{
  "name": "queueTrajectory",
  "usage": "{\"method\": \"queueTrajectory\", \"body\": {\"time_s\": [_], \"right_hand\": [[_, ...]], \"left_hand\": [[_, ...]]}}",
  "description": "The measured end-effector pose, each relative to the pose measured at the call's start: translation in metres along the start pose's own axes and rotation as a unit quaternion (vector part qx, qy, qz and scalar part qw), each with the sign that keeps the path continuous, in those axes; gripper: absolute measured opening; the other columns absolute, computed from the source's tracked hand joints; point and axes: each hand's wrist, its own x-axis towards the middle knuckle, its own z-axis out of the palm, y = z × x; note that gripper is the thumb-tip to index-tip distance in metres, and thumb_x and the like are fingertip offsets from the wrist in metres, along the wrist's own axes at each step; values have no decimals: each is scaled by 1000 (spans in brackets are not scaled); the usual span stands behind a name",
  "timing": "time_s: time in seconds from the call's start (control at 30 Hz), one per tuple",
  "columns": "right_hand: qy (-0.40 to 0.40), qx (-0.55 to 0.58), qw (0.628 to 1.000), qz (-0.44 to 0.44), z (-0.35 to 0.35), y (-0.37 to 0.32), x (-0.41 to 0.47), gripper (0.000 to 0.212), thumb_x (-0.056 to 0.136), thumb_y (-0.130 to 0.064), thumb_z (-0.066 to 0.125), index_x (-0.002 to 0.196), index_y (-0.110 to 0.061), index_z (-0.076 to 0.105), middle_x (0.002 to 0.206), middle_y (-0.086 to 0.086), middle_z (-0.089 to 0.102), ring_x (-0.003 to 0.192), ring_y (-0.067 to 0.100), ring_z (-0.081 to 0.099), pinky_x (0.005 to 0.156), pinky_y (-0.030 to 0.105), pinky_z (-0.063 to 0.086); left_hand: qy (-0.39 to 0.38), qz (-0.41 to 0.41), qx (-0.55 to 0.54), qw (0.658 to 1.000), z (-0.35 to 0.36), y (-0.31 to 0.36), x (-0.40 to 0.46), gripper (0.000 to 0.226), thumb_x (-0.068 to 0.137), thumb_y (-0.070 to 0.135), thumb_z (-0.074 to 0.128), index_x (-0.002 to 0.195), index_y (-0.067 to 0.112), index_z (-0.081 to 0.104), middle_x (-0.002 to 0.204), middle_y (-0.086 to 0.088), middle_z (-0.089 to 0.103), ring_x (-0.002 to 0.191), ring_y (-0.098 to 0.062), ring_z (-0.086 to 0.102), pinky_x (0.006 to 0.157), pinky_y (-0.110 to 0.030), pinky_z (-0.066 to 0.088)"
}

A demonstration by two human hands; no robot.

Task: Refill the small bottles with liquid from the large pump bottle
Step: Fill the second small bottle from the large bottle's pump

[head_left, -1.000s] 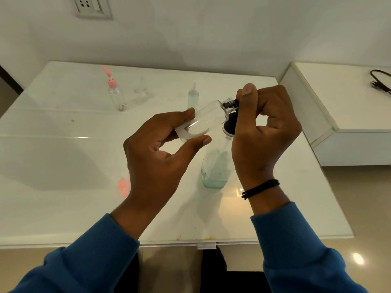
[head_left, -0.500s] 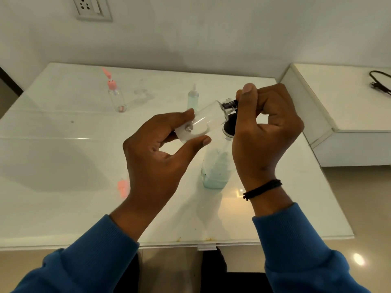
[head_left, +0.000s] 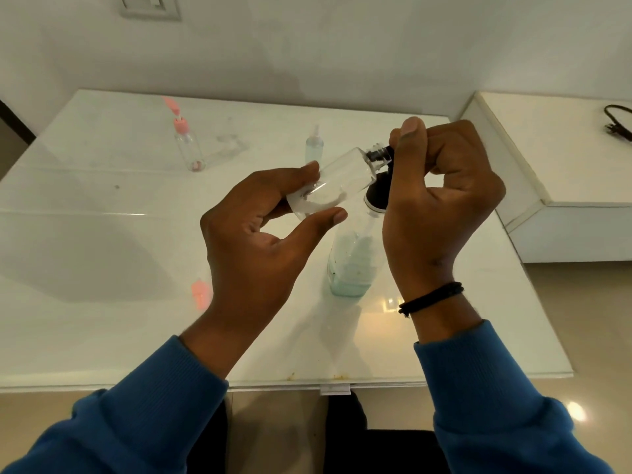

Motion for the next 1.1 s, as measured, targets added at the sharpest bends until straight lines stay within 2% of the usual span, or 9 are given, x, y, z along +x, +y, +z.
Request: {"method": "queueTrajectory", "body": {"time_s": [0.1, 0.27, 0.33, 0.43, 0.6, 0.73, 0.83, 1.0, 1.1], "right_hand": [[3, 6, 1000, 7, 2, 0, -7, 33, 96, 0, 65, 64, -3, 60, 66, 2, 55, 62, 15, 50, 59, 24, 41], [-1, -12, 1000, -1, 0, 0, -2, 33, 96, -4, 66, 63, -1, 60, 64, 6, 57, 60, 25, 52, 58, 38, 43], [3, -12, 1000, -1, 0, -1, 0, 34, 96, -4, 66, 63, -1, 60, 64, 5, 57, 61, 24, 52, 58, 35, 43], [4, -10, 1000, 7, 2, -1, -4, 32, 95, -2, 67, 64, -4, 60, 66, 2, 55, 62, 14, 49, 59, 23, 41], [-4, -16, 1000, 4, 0, 1, 0, 34, 96, -7, 66, 63, -1, 61, 64, 5, 58, 60, 24, 52, 59, 39, 43], [1, -8, 1000, 14, 0, -1, -1, 33, 96, -5, 66, 64, -2, 61, 64, 7, 59, 61, 19, 52, 59, 25, 42], [4, 0, 1000, 23, 2, -1, -7, 30, 96, -2, 66, 66, -3, 62, 67, 5, 58, 63, 15, 52, 59, 20, 41], [1, -9, 1000, 13, 1, -2, -1, 32, 96, -5, 66, 64, -3, 61, 65, 7, 59, 61, 23, 54, 58, 30, 42], [3, -8, 1000, 16, 0, -2, -2, 32, 96, -4, 66, 64, -2, 61, 65, 7, 59, 62, 18, 52, 58, 24, 41]], "left_hand": [[3, 3, 3, 1000, -1, -3, -1, 44, 82, 20, 88, 119, 4, 71, 116, -3, 73, 107, -13, 70, 89, -28, 61], [3, 3, 0, 1000, 0, -3, -1, 45, 81, 20, 88, 119, 4, 72, 115, -3, 73, 107, -14, 70, 89, -26, 60], [3, 2, -2, 1000, 0, -1, 0, 45, 82, 21, 88, 120, 5, 71, 116, -2, 73, 107, -13, 70, 89, -25, 59], [1, 3, 6, 1000, -1, -2, -1, 45, 82, 23, 88, 120, 5, 71, 116, -1, 73, 107, -11, 70, 89, -25, 59], [6, -4, 2, 1000, 1, -1, -1, 45, 81, 23, 88, 119, 6, 72, 116, 0, 73, 106, -11, 70, 89, -24, 59], [1, -8, -5, 1000, 0, 1, 0, 44, 82, 24, 87, 120, 7, 71, 116, 2, 72, 107, -10, 70, 89, -22, 58], [1, -8, -1, 1000, -1, -1, -1, 44, 82, 23, 87, 120, 6, 72, 116, 0, 73, 106, -12, 70, 89, -25, 59], [5, -12, -6, 1000, 0, 0, -1, 44, 82, 23, 87, 120, 8, 71, 116, 1, 72, 107, -11, 70, 89, -21, 58], [3, -11, -5, 1000, 0, 0, -1, 44, 82, 23, 87, 120, 7, 71, 117, 0, 72, 107, -12, 70, 90, -24, 59]]}}
